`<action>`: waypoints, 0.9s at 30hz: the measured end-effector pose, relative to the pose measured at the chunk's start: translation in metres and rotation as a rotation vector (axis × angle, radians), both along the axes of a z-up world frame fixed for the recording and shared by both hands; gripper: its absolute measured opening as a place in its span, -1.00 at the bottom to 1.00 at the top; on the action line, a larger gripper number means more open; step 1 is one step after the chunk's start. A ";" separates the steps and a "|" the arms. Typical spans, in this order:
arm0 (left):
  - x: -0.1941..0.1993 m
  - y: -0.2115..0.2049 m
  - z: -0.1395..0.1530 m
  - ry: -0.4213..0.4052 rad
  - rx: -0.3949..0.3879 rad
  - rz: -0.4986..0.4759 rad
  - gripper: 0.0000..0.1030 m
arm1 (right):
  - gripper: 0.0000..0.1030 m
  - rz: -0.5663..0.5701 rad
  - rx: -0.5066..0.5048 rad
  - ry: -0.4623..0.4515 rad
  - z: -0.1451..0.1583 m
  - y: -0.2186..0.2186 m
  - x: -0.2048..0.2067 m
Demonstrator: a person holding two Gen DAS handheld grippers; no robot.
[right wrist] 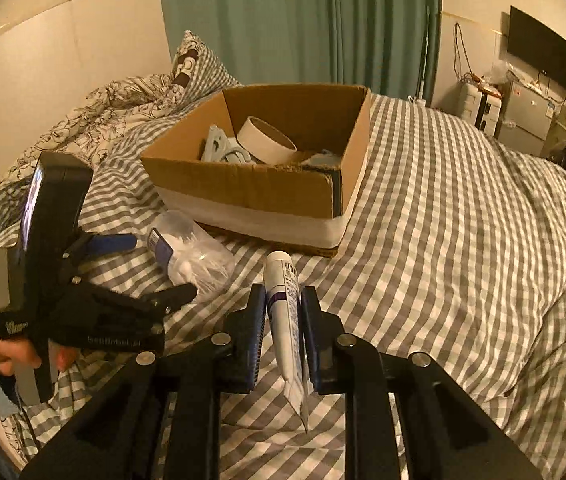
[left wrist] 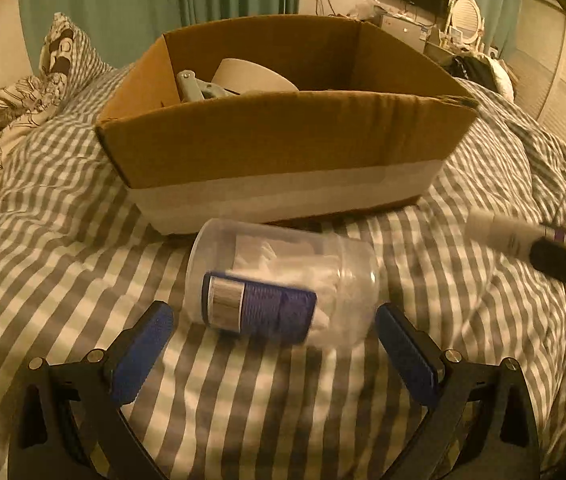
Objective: Organize objects
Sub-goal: 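Grasp the clear blue-labelled jar with the left tool while the right holds the tube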
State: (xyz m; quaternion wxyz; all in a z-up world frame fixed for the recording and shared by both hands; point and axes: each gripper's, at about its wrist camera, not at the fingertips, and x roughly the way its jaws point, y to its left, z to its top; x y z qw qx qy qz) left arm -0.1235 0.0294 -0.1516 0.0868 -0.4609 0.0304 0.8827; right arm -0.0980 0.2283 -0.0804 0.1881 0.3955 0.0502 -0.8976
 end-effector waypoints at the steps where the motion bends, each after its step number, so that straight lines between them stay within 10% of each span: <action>1: -0.003 0.000 -0.002 -0.002 0.000 0.000 1.00 | -0.66 -0.003 -0.001 -0.007 -0.003 0.001 -0.002; 16: 0.009 0.010 0.008 0.018 -0.030 -0.063 0.81 | -0.66 -0.034 -0.010 -0.026 -0.006 0.003 0.007; 27: 0.047 0.005 0.074 0.119 0.017 -0.042 0.80 | -0.66 -0.040 0.011 0.077 0.040 -0.001 0.047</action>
